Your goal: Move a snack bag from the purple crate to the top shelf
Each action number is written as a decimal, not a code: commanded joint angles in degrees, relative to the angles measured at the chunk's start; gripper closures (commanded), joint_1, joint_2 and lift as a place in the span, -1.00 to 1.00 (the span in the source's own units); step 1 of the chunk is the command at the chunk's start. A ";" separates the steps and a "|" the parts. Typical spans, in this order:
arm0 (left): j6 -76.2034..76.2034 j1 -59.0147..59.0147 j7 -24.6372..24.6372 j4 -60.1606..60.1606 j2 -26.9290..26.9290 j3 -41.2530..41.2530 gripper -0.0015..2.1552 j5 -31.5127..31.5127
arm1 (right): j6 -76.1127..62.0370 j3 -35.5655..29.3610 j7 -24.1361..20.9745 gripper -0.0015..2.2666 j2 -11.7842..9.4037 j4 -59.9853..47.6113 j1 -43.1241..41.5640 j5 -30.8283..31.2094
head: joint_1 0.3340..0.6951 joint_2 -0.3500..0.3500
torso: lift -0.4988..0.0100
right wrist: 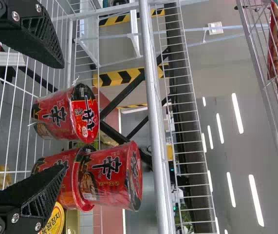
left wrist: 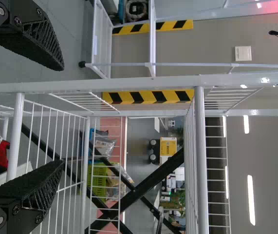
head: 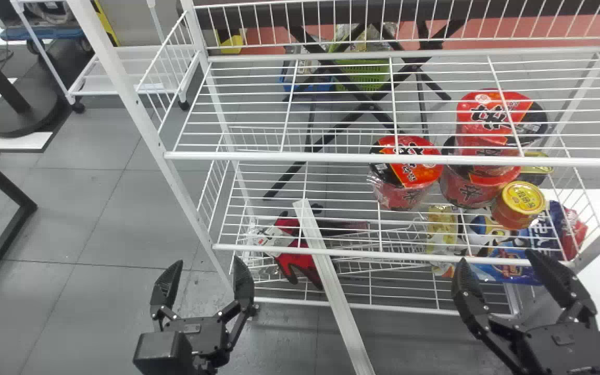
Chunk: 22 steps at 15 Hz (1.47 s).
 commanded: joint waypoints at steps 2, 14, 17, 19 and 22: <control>0.03 -0.20 0.00 0.37 0.00 0.00 -0.86 0.12 | -0.43 -0.26 0.80 -0.93 0.00 0.32 -0.07 -1.30 | 1.00 0.31 | -0.82; -0.67 -2.14 0.62 3.27 0.00 0.97 -0.86 1.88 | 56.53 -34.54 23.22 -0.93 1.32 -23.24 8.63 -27.75 | 1.00 0.15 | -0.82; -0.49 -2.84 0.44 4.15 0.00 0.61 -0.86 1.88 | 70.24 -46.41 26.47 -0.93 2.42 -26.05 7.32 -35.93 | 1.00 -0.17 | -0.82; -0.32 -3.19 0.44 4.59 0.00 0.79 -0.86 2.06 | 77.97 -55.81 26.91 -0.93 2.42 -26.76 6.26 -42.17 | 1.00 -0.36 | -0.82; -0.14 -3.45 0.27 4.68 0.00 0.61 -0.86 2.06 | 106.22 -71.98 28.93 -0.92 2.42 -26.76 -6.83 -42.34 | 1.00 -0.59 | -0.82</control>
